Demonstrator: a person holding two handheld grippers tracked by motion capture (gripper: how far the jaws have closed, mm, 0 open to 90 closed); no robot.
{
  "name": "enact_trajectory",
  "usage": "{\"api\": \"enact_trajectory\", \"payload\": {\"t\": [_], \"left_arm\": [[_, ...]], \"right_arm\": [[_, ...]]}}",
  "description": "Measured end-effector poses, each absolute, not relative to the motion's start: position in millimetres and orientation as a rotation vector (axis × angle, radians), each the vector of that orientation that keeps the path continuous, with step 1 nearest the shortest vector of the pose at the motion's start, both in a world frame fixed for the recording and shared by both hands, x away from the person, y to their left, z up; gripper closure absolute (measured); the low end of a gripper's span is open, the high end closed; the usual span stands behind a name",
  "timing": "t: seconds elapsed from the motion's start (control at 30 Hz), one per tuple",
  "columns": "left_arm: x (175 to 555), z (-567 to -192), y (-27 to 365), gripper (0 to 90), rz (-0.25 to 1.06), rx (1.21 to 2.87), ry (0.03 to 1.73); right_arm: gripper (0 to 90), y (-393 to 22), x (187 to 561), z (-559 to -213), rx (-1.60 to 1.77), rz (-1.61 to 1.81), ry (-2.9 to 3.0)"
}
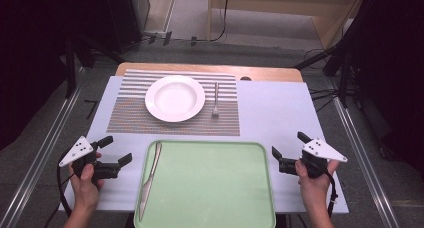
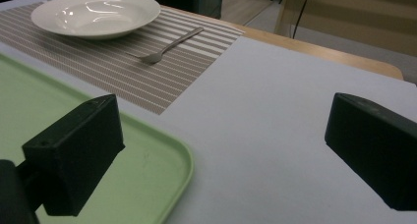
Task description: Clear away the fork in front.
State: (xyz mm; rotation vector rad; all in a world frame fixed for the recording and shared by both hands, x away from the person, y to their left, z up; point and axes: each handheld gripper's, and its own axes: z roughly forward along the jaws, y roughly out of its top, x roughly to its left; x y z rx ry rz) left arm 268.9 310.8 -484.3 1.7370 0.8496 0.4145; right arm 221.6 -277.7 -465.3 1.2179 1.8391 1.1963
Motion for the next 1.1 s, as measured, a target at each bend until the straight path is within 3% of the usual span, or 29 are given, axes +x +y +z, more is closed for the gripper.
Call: {"api": "enact_trajectory", "payload": {"t": [0.67, 0.73, 1.1], "left_arm": [[261.6, -481.6, 318.0, 0.0, 0.397, 1.706, 0.825], [260.7, -481.2, 318.6, 0.0, 0.405, 1.697, 0.823], [257.1, -480.3, 320.5, 0.0, 0.419, 1.675, 0.832]], "right_arm": [[0.2, -224.0, 265.3, -431.2, 1.096, 1.229, 1.914], [4.9, -220.4, 269.1, -429.5, 1.1, 1.23, 1.917], [5.0, -199.4, 296.7, -424.9, 1.079, 1.235, 1.988]]}}
